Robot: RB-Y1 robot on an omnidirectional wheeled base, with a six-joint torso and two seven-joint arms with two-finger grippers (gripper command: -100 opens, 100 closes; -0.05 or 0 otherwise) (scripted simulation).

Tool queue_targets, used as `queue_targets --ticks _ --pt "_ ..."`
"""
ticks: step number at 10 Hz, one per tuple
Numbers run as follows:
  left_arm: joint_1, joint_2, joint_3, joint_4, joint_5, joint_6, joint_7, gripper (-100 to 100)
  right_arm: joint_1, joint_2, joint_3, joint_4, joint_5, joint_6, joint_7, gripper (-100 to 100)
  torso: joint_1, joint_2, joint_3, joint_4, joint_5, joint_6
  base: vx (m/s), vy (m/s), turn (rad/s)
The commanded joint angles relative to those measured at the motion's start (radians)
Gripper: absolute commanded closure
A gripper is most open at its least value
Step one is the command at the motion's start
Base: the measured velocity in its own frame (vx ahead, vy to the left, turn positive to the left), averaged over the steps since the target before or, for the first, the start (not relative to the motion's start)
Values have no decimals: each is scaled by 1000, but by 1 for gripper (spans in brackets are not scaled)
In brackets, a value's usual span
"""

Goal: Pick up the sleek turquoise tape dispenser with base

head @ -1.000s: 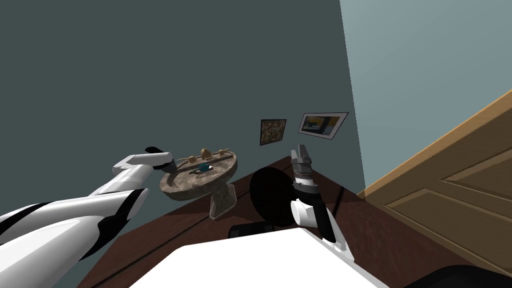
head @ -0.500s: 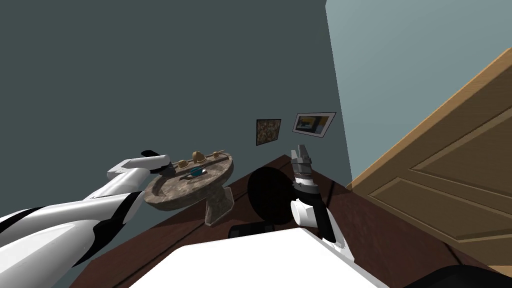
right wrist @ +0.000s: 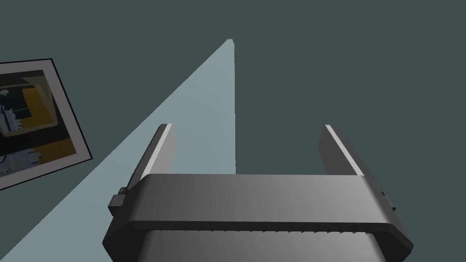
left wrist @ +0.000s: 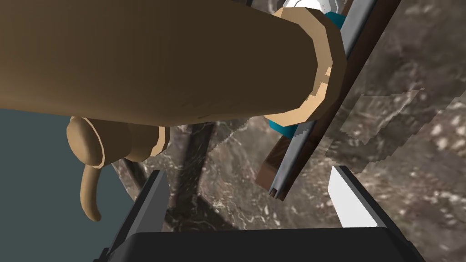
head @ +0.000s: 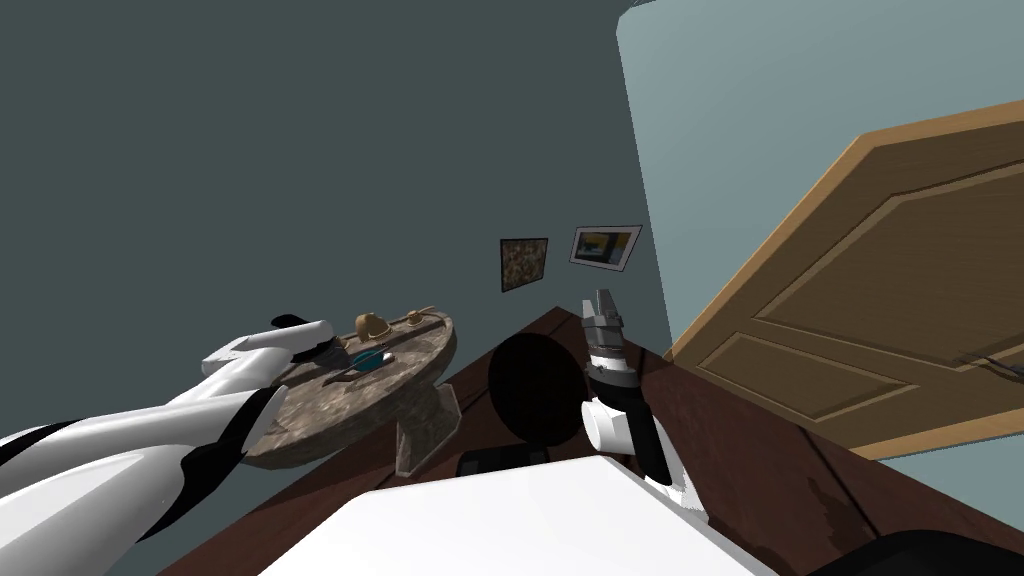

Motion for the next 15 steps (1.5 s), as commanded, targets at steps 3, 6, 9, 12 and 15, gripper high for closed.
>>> queue_targets --ticks 3,6,9,12,15 --pt "48 -3 12 -25 33 34 21 -100 0 0 0 0 0 0 0 0 0 1 1 0 0 1 9 26 -89" --pt "70 -8 20 -8 67 45 25 -100 0 0 0 0 0 0 0 0 -2 2 1 1 -1 0 7 22 -63" --pt "90 -14 22 -27 71 51 35 0 0 0 0 0 0 0 0 0 0 2 1 1 0 0 4 37 -84" --pt "85 -33 23 8 64 16 27 -100 0 0 0 0 0 0 0 0 0 0 0 0 0 0 31 32 11" --pt "83 -34 23 14 64 10 22 100 0 0 0 0 0 0 0 0 -2 2 1 1 -1 0 0 0 0"
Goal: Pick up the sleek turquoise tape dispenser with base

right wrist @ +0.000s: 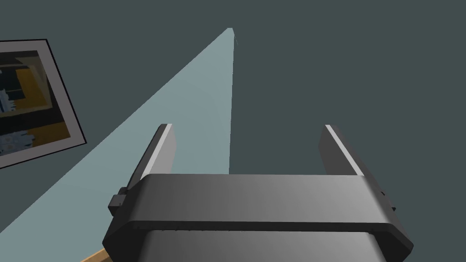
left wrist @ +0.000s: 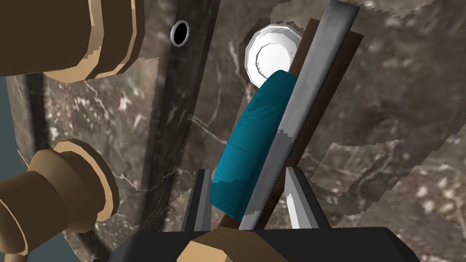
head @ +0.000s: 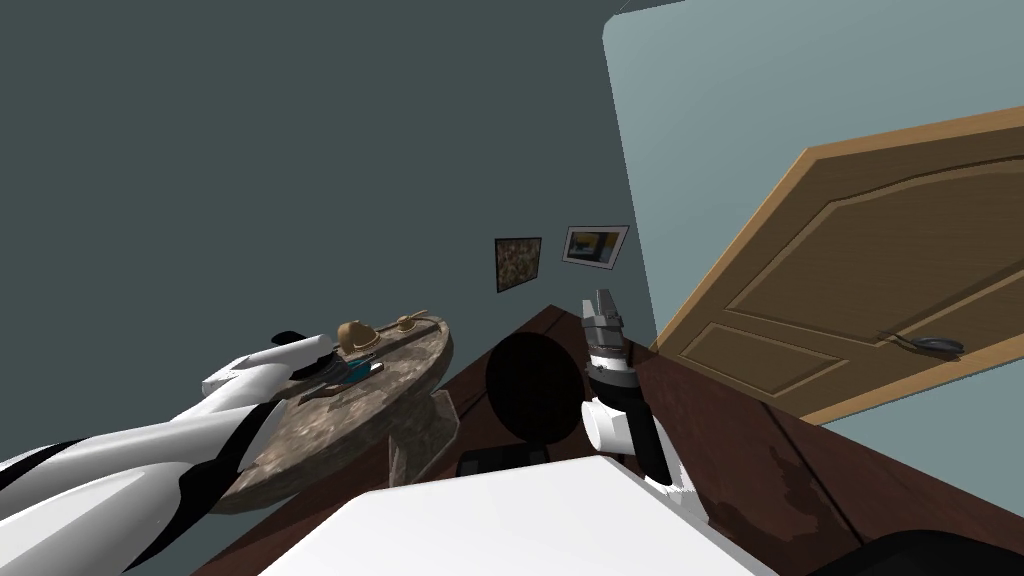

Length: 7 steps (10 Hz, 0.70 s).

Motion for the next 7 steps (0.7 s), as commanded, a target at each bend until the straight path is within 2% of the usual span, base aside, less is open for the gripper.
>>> queue_targets --ticks 1,2,3,4,6,7 --pt "0 0 0 0 0 0 0 100 0 0 0 0 0 0 0 0 0 0 0 0 0 0 0 0 0" --pt "0 0 0 0 0 0 0 100 0 0 0 0 0 0 0 0 0 0 0 0 0 0 0 0 0" --pt "0 0 0 0 0 0 0 0 0 0 0 0 0 0 0 0 0 0 0 0 0 0 0 0 0" --pt "22 -9 4 -28 -3 0 12 100 0 0 0 0 0 0 0 0 0 0 0 0 0 0 8 7 8" --pt "6 20 -1 -41 7 42 12 100 0 0 0 0 0 0 0 0 0 0 0 0 0 0 -23 -29 -20" --pt "20 11 2 -53 4 32 17 100 0 0 0 0 0 0 0 0 -3 2 1 1 -1 0 -18 -27 -1"
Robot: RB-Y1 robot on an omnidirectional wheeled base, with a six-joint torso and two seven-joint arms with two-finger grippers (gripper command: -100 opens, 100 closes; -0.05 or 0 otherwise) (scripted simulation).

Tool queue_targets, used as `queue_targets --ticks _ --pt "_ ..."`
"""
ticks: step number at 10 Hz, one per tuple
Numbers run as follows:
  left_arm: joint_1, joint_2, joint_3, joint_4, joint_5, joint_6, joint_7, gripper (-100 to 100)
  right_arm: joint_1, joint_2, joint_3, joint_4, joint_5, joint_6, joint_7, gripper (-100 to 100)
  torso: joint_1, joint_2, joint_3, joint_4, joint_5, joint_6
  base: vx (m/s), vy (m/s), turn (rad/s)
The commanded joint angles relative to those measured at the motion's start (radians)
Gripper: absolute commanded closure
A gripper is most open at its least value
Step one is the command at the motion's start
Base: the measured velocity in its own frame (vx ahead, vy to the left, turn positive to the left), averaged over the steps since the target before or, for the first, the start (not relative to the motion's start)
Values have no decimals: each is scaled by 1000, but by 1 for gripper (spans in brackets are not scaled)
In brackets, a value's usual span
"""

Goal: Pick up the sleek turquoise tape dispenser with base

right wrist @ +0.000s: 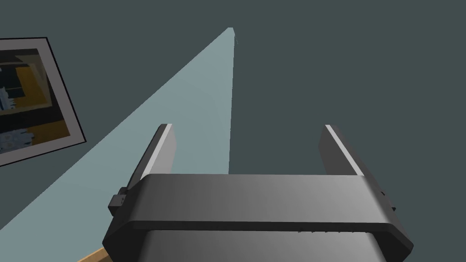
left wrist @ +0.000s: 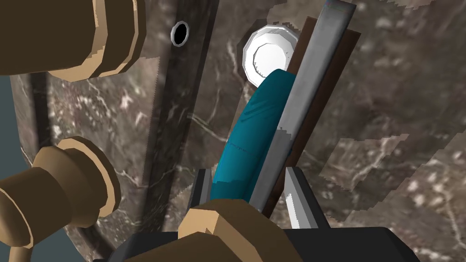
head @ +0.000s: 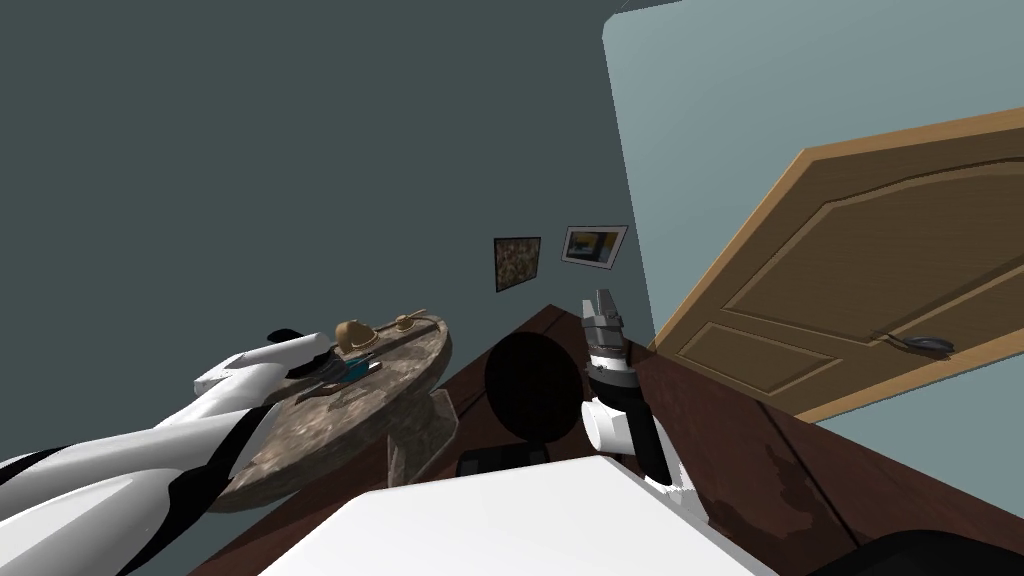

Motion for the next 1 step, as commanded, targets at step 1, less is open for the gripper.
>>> queue_targets --ticks 1 --pt "0 0 0 0 0 0 0 0 0 0 0 0 0 0 0 0 0 0 0 0 0 0 0 0 0"
